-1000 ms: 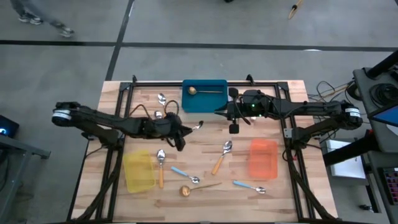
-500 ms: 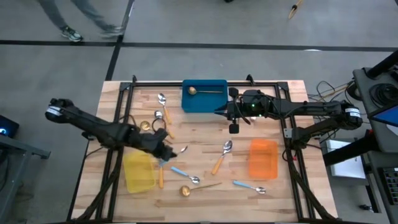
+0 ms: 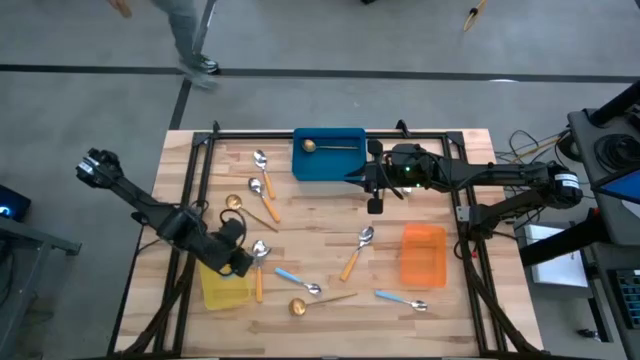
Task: Sort silverware by color (type)
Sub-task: Put the blue spoon into the yellow bin
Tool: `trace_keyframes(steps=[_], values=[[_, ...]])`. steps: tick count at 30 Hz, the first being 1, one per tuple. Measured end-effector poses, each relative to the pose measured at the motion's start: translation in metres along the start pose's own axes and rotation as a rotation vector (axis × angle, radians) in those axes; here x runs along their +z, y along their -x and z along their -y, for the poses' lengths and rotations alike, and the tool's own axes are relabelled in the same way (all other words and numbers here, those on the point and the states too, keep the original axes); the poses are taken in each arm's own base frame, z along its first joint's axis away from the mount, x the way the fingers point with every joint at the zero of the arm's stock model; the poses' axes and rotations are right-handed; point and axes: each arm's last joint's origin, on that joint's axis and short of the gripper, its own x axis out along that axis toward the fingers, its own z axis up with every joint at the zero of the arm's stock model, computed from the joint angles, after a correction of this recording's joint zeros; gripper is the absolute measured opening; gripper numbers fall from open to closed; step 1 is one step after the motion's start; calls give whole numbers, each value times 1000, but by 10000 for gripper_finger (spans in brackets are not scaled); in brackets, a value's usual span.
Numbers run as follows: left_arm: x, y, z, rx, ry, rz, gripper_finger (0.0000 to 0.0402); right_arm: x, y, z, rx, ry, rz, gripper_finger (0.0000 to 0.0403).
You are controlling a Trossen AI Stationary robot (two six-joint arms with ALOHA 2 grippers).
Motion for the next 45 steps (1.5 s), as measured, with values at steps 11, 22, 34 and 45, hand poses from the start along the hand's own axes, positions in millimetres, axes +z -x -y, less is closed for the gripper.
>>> trace_keyframes(steps=[11, 22, 34, 45], values=[[-12, 24, 11, 340, 185, 12, 10, 0, 0, 0, 0, -1, -1, 38], [-47, -16, 27, 540, 291, -35, 14, 0, 0, 0, 0, -7, -1, 38], [-60, -35, 19, 720, 338, 65, 16, 0, 0, 0, 1, -26, -4, 38], [-64, -51, 15, 788, 316, 115, 17, -1, 0, 0, 4, -42, -12, 38]])
